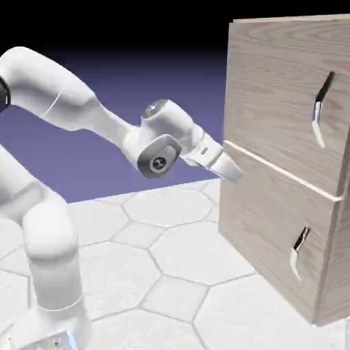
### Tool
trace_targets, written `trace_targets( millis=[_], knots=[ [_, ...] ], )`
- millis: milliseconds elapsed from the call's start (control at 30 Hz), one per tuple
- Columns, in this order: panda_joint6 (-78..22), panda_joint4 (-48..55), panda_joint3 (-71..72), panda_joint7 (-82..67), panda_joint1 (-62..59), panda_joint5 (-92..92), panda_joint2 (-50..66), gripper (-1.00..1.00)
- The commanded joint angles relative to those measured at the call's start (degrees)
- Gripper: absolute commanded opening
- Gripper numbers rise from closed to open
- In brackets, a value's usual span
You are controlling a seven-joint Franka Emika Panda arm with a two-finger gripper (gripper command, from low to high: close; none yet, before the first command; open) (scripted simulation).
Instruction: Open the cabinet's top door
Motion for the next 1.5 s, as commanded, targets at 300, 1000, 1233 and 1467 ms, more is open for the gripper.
trace_targets(
  millis=[300,1000,1233,1467],
  knots=[
    [0.65,6.81,-10.09,-9.59,8.83,-24.92,-2.56,0.00],
    [2.00,21.10,-31.27,-29.71,27.37,-77.25,-7.93,0.00],
    [2.45,25.86,-38.33,-36.42,33.55,-94.69,-9.72,0.00],
    [2.91,30.63,-45.40,-43.13,39.73,-112.13,-11.51,0.00]
  ],
)
